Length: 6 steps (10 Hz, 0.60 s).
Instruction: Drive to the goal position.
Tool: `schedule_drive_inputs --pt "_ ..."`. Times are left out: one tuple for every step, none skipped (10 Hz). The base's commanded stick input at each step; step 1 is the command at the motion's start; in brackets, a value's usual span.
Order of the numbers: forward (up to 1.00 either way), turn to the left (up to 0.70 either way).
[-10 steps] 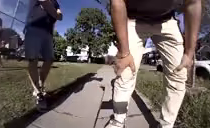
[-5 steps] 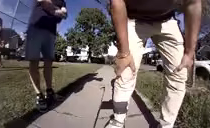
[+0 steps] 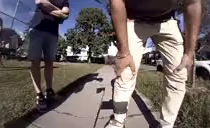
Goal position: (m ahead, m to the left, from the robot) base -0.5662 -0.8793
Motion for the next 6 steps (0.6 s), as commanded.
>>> schedule_drive_inputs --pt "0.05 -0.01" --pt "0.05 -0.01" --pt "0.05 -0.01" --pt "0.05 -0.01" --pt "0.05 -0.01" --pt "0.05 -0.01"
